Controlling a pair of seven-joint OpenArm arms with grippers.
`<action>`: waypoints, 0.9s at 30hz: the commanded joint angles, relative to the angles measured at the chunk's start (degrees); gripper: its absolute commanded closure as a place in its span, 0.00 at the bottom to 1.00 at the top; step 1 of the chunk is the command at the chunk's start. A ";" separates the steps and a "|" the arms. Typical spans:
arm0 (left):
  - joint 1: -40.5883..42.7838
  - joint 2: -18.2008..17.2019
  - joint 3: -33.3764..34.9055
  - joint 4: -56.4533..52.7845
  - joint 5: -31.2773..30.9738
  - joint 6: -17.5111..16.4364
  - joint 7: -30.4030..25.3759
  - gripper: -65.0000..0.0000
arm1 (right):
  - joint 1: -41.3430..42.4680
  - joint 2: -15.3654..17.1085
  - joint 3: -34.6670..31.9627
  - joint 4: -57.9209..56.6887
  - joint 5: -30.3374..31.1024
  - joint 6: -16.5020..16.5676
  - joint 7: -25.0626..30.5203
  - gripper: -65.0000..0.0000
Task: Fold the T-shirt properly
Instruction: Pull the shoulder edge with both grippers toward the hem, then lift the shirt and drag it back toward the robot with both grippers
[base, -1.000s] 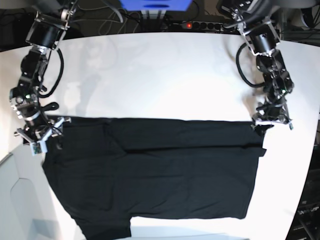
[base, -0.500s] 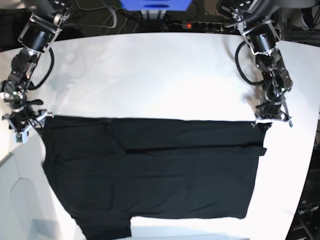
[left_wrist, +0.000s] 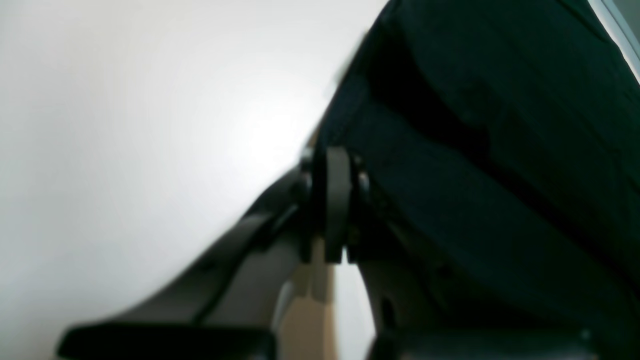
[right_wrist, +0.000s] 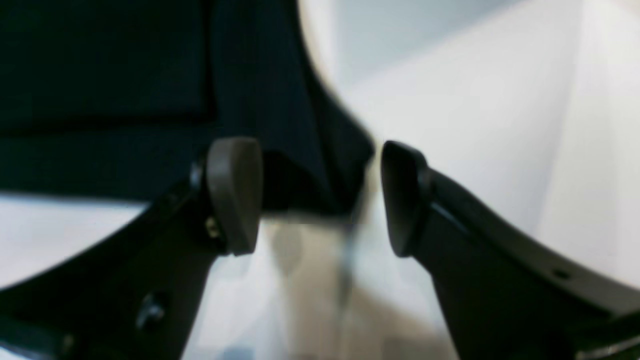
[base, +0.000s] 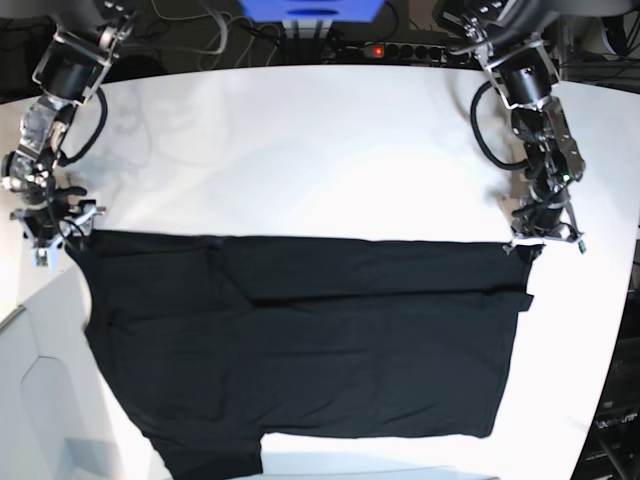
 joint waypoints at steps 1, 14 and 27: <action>0.15 -0.61 -0.02 0.03 0.89 0.53 1.92 0.99 | 1.03 1.16 -0.04 0.89 0.08 0.03 0.44 0.45; 4.02 -0.70 -0.02 2.40 0.80 0.53 2.01 1.00 | -2.31 1.16 0.22 -0.95 0.25 0.03 0.53 0.98; 7.89 -0.70 -0.46 20.95 0.45 0.53 10.45 1.00 | -6.97 1.69 -0.04 17.07 0.08 0.03 0.17 1.00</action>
